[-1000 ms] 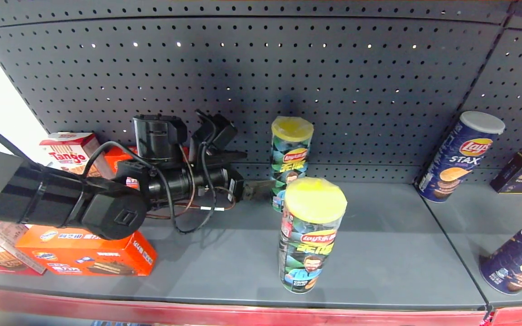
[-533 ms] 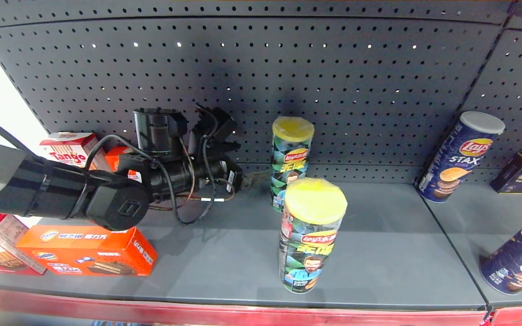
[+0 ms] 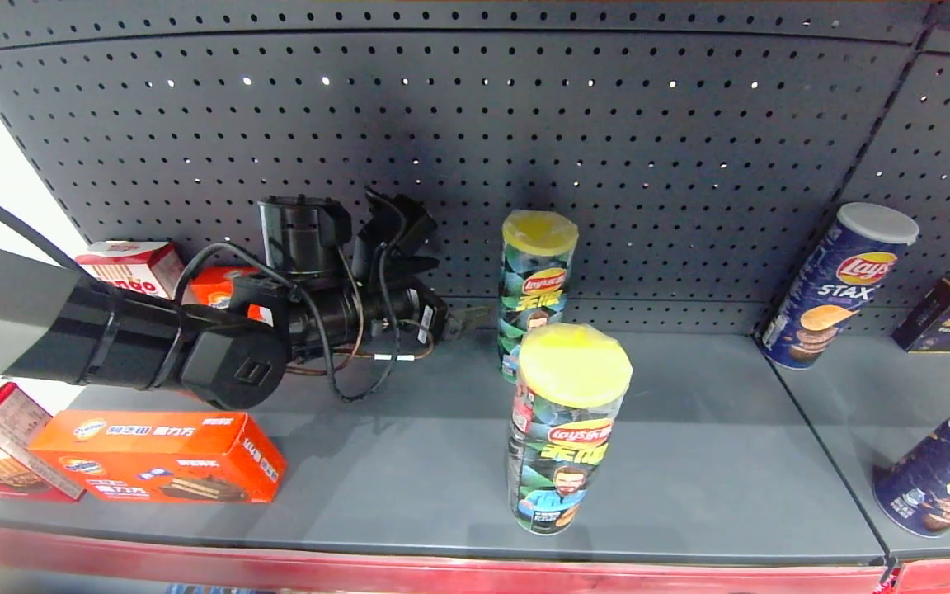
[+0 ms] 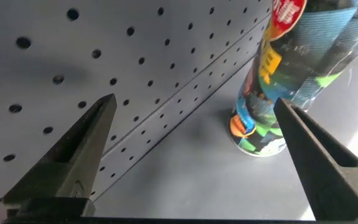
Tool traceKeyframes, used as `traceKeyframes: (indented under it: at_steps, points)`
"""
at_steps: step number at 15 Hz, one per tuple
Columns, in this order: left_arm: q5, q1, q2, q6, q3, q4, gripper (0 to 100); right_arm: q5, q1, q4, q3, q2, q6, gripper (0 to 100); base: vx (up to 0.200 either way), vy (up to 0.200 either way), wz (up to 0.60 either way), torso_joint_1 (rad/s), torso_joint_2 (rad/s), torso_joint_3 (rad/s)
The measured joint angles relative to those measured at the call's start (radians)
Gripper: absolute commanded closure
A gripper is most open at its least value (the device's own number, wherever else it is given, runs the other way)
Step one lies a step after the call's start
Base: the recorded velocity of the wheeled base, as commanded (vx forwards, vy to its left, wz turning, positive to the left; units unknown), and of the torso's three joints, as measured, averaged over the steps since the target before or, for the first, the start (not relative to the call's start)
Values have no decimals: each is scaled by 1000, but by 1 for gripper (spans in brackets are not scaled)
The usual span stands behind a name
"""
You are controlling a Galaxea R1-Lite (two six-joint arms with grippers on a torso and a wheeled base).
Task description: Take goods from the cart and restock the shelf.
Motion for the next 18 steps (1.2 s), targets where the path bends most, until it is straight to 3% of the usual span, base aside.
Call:
traceKeyframes:
  at_steps: [4, 7, 18]
  points:
    - [-25, 5, -29, 3, 38, -8, 0, 0, 0, 0, 0, 0, 0, 0, 0, 0, 0, 0, 0, 0]
    - [-75, 0, -61, 36, 70, -8, 0, 0, 0, 0, 0, 0, 0, 0, 0, 0, 0, 0, 0, 0]
    - [-43, -39, -50, 38, 47, -6, 0, 0, 0, 0, 0, 0, 0, 0, 0, 0, 0, 0, 0, 0]
